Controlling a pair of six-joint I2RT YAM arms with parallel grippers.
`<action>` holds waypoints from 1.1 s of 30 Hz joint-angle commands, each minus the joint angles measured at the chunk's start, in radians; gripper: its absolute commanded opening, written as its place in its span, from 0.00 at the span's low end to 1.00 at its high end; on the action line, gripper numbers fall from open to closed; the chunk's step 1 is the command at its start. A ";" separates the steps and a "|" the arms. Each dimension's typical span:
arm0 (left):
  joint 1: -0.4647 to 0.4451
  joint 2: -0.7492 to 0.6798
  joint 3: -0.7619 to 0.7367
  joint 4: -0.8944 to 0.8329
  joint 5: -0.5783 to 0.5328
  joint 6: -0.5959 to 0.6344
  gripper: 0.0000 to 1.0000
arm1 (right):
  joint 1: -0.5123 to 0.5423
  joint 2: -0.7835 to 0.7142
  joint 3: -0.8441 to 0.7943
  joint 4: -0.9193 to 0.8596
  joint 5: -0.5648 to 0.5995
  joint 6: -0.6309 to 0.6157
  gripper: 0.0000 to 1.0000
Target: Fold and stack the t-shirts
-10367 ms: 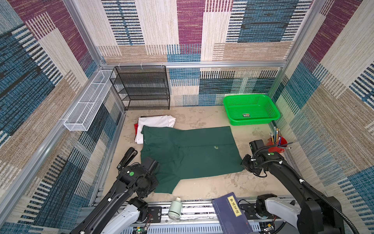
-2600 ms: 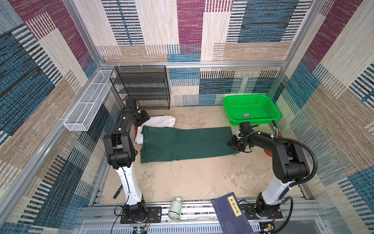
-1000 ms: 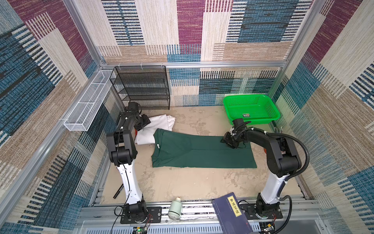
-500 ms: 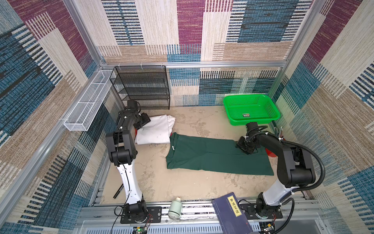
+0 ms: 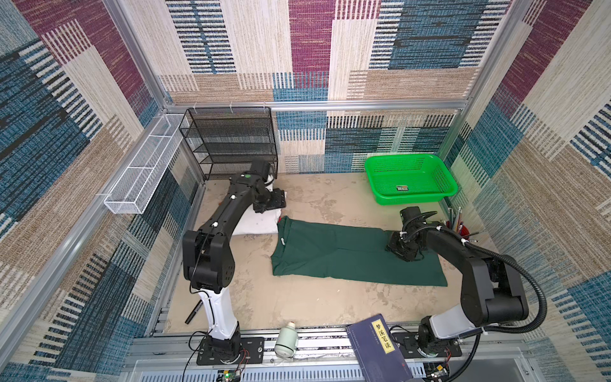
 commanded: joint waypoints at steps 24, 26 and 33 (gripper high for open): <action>-0.206 0.349 0.063 -0.090 0.158 0.009 0.80 | -0.017 0.014 -0.140 0.060 -0.055 0.007 0.51; -0.206 0.399 0.139 -0.111 0.170 0.006 0.80 | -0.018 0.006 -0.152 0.058 -0.063 0.006 0.51; -0.202 0.627 0.531 -0.224 0.180 0.003 0.82 | -0.001 -0.024 -0.198 0.127 -0.206 -0.027 0.50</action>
